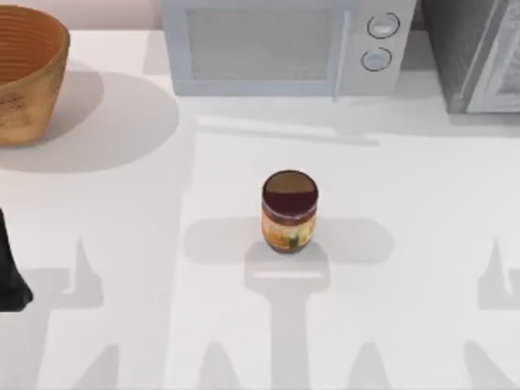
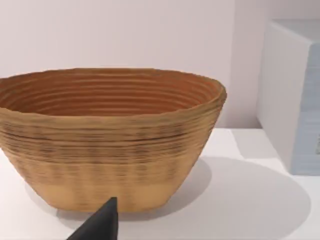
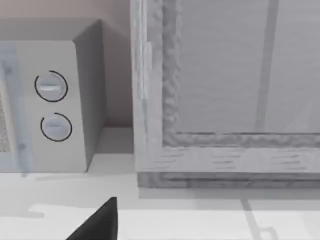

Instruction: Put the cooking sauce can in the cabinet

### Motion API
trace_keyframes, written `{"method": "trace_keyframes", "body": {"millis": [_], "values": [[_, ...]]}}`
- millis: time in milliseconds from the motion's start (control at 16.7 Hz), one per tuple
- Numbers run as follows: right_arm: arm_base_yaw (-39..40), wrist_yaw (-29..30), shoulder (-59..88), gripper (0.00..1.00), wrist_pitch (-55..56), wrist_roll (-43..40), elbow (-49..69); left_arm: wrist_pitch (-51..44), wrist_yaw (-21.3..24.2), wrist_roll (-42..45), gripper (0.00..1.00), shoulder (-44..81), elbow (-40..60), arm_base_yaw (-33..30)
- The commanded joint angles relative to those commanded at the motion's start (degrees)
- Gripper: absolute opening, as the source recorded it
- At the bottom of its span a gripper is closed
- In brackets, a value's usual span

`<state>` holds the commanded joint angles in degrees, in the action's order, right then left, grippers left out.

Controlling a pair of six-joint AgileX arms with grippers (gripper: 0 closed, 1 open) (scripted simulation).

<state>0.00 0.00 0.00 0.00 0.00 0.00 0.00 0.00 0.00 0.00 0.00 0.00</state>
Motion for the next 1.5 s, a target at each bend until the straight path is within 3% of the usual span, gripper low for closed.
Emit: {"method": "trace_keyframes", "body": {"millis": [420, 1500], "values": [[0.75, -3.53, 6.27, 1.0, 2.96, -1.38, 2.56, 0.0, 0.0, 0.0, 1.0, 0.0, 0.0, 0.0], [5.76, -30.62, 56.8, 1.0, 26.07, -8.09, 22.46, 0.0, 0.0, 0.0, 1.0, 0.0, 0.0, 0.0]]}}
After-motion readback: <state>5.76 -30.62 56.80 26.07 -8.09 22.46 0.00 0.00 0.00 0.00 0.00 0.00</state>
